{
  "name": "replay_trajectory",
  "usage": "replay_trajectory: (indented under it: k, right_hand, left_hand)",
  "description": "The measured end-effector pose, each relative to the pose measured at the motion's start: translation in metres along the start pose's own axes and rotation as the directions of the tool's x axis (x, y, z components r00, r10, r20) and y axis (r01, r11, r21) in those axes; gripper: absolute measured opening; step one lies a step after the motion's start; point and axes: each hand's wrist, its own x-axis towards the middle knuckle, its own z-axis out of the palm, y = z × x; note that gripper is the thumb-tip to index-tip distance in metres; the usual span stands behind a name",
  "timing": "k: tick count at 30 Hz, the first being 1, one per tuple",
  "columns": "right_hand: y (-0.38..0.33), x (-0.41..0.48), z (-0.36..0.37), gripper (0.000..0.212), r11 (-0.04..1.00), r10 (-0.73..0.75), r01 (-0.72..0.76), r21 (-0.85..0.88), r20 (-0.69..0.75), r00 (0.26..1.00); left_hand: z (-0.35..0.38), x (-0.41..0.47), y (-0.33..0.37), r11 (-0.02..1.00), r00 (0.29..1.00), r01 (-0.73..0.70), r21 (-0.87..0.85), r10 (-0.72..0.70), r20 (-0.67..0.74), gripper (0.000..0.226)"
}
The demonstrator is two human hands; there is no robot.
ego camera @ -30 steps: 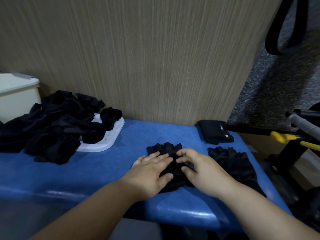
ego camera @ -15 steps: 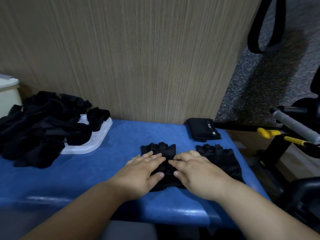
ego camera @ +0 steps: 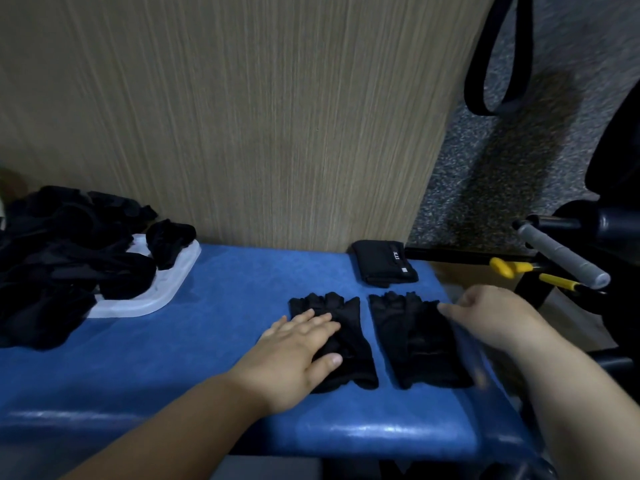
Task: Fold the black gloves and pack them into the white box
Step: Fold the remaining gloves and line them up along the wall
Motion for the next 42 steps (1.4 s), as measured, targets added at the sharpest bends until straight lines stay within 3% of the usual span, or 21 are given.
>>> replay_trajectory:
  k: [2, 4, 11, 13, 17, 19, 22, 26, 28, 31, 33, 35, 38, 42]
  right_hand:
    - [0.007, 0.003, 0.003, 0.051, 0.999, 0.038, -0.038, -0.008, 0.100, 0.994]
    - [0.008, 0.005, 0.009, 0.053, 0.994, 0.044, -0.062, 0.093, 0.179, 0.983]
    - [-0.002, 0.003, 0.022, 0.029, 0.922, -0.109, 0.019, 0.387, 0.211, 0.971]
    - [-0.005, 0.001, 0.022, 0.022, 0.849, -0.154, 0.017, 0.528, 0.217, 0.964]
    - [-0.013, -0.005, 0.023, 0.013, 0.573, -0.273, -0.035, 0.819, 0.231, 0.934]
    - [-0.022, -0.012, 0.021, 0.017, 0.474, -0.325, -0.049, 0.879, 0.227, 0.918]
    - [-0.038, -0.023, 0.020, 0.039, 0.378, -0.428, -0.056, 0.924, 0.228, 0.874]
    - [-0.054, -0.032, 0.025, 0.037, 0.228, -0.497, -0.125, 0.966, 0.226, 0.838]
    - [-0.057, -0.031, 0.028, 0.024, 0.269, -0.469, -0.080, 0.960, 0.203, 0.860]
    - [-0.053, -0.021, 0.037, 0.007, 0.500, -0.349, 0.036, 0.865, 0.163, 0.923]
    - [-0.047, -0.012, 0.045, 0.009, 0.669, -0.280, 0.083, 0.738, 0.147, 0.949]
    - [-0.044, -0.010, 0.051, 0.016, 0.766, -0.250, 0.096, 0.636, 0.157, 0.956]
    - [-0.048, -0.011, 0.054, 0.023, 0.801, -0.250, 0.118, 0.587, 0.149, 0.957]
    - [-0.056, -0.014, 0.058, 0.026, 0.731, -0.309, 0.146, 0.667, 0.133, 0.942]
  left_hand:
    - [0.003, 0.002, 0.005, 1.000, 1.000, -0.019, 0.006, 0.019, 0.013, 0.056]
    - [0.006, 0.004, 0.010, 1.000, 1.000, -0.024, 0.014, 0.024, 0.012, 0.056]
    - [0.007, 0.004, 0.012, 1.000, 1.000, -0.007, 0.025, 0.007, -0.002, 0.057]
    - [0.006, 0.004, 0.012, 1.000, 1.000, -0.006, 0.016, 0.006, 0.003, 0.057]
    - [0.004, 0.004, 0.011, 1.000, 1.000, -0.003, -0.029, 0.003, 0.010, 0.055]
    - [0.004, 0.005, 0.009, 0.997, 1.000, 0.008, -0.077, -0.008, -0.008, 0.054]
    - [0.001, 0.010, 0.007, 0.976, 0.993, 0.007, -0.220, -0.033, -0.111, 0.045]
    - [-0.007, 0.013, 0.010, 0.954, 0.950, 0.017, -0.299, -0.108, -0.291, 0.024]
    - [-0.010, 0.011, 0.008, 0.926, 0.930, 0.096, -0.365, -0.215, -0.299, 0.032]
    - [-0.009, 0.011, -0.001, 0.852, 0.906, 0.151, -0.501, -0.321, -0.274, 0.023]
    - [-0.012, 0.010, 0.000, 0.782, 0.891, 0.171, -0.599, -0.382, -0.245, 0.028]
    - [-0.015, 0.009, 0.004, 0.753, 0.881, 0.180, -0.633, -0.410, -0.236, 0.041]
    - [-0.019, 0.008, 0.010, 0.781, 0.872, 0.201, -0.591, -0.417, -0.255, 0.055]
    - [-0.016, 0.012, 0.010, 0.790, 0.863, 0.251, -0.559, -0.445, -0.242, 0.046]
